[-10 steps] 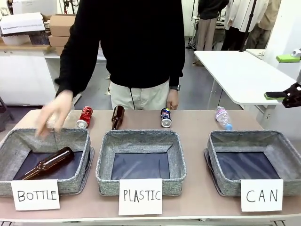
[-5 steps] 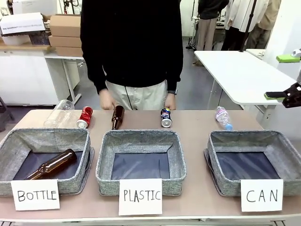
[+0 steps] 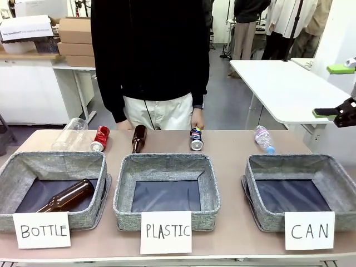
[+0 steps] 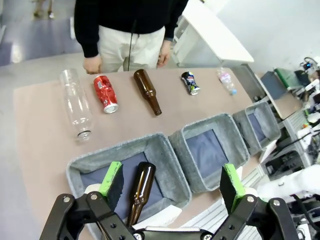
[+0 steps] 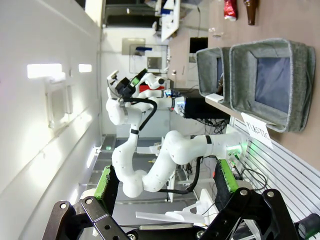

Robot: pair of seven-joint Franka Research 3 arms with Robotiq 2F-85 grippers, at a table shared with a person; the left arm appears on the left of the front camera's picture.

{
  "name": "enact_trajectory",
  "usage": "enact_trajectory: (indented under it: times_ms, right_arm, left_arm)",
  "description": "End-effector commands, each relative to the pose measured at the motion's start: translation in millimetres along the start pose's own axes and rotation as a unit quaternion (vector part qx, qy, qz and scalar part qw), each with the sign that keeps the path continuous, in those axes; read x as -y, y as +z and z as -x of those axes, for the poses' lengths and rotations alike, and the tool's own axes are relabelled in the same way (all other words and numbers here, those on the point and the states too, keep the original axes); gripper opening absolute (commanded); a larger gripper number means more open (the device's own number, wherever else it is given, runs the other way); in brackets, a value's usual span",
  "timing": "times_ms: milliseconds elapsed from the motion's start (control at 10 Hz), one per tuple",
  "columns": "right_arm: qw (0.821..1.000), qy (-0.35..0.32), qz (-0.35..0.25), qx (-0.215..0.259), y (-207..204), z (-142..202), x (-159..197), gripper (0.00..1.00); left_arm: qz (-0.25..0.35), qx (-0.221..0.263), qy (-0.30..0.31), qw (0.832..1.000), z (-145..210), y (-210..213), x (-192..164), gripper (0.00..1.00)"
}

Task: Sort the can waste into the basket.
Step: Pick up the can waste from the table and place it in the right Fabric basket.

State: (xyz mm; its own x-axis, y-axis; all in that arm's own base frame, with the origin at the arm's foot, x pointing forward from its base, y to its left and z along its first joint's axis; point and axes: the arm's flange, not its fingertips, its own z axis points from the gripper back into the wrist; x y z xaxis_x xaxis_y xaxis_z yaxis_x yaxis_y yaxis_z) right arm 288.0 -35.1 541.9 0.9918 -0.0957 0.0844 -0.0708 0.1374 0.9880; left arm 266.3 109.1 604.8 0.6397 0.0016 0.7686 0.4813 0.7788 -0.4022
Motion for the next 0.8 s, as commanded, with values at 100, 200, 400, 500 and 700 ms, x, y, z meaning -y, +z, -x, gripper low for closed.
enact_trajectory:
  times_ms: [100,200,400,500,700]
  right_arm:
    - [1.000,0.013,-0.008,0.000,-0.4,-2.0,-1.4,1.00]
    - [1.000,0.013,-0.008,0.000,-0.4,-2.0,-1.4,1.00]
    - [1.000,0.013,-0.008,0.000,-0.4,-2.0,-1.4,1.00]
    - [1.000,0.013,-0.008,0.000,-0.4,-2.0,-1.4,1.00]
    - [1.000,0.013,-0.008,0.000,-0.4,-2.0,-1.4,1.00]
  left_arm:
    - [0.000,0.000,0.000,1.000,0.0,0.0,0.0,1.00]
    - [0.000,0.000,0.000,1.000,0.0,0.0,0.0,1.00]
    - [0.016,-0.040,-0.024,0.999,-45.6,-59.3,-9.9,1.00]
    - [0.031,-0.051,-0.029,0.998,-65.0,-95.1,-13.8,1.00]
    - [-0.018,-0.134,-0.072,0.988,-97.3,-248.1,-28.8,1.00]
